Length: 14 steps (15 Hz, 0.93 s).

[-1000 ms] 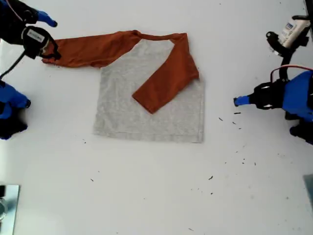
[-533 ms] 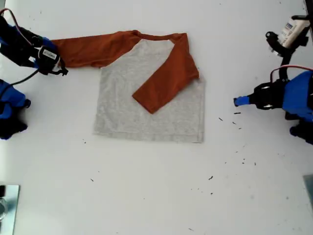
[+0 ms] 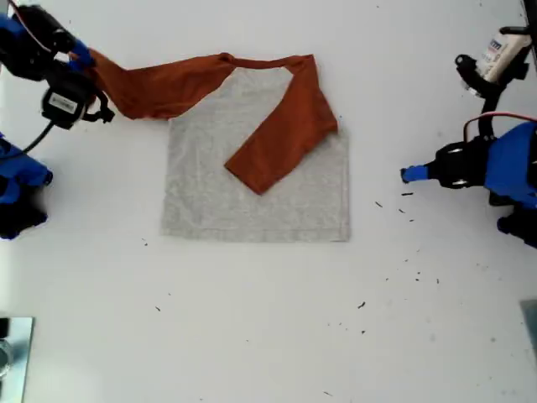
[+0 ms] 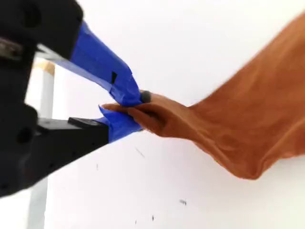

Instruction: Fold t shirt

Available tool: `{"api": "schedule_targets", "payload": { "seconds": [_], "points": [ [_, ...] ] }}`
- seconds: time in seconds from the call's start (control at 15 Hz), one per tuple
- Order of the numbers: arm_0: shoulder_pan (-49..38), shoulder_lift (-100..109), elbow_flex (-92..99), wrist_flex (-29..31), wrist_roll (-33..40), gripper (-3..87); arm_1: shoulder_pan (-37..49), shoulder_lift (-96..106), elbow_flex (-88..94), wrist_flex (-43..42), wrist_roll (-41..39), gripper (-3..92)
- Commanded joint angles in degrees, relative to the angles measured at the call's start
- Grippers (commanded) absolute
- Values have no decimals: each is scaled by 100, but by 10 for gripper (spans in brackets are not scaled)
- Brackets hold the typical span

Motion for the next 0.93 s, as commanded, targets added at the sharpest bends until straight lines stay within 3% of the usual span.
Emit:
{"api": "schedule_targets", "payload": {
  "seconds": [0.0, 0.2, 0.33, 0.4, 0.47, 0.53, 0.67, 0.87],
  "points": [
    [1222, -18, -1547, 352, -448, -3, 26, 97, 352, 44, -53, 35],
    [3155, -2294, -4078, 264, -677, -3, 44, 97, 352, 44, -35, 35],
    [4017, -3771, -5730, -141, 439, 7, 44, 88, 352, 53, 0, 35],
    [4491, -4438, -6583, -229, 1090, 291, 53, 79, 352, 53, 18, 35],
    [4939, -4931, -7277, -272, 1784, 268, 70, 70, 352, 53, 26, 35],
    [5133, -5010, -7330, -246, 1872, 127, 79, 62, 352, 53, 35, 35],
    [4869, -4377, -6407, 149, 1538, 134, 79, 62, 352, 53, 44, 35],
    [4395, -1468, -2654, -773, 1441, 89, 88, 62, 352, 53, 35, 35]
  ]
}}
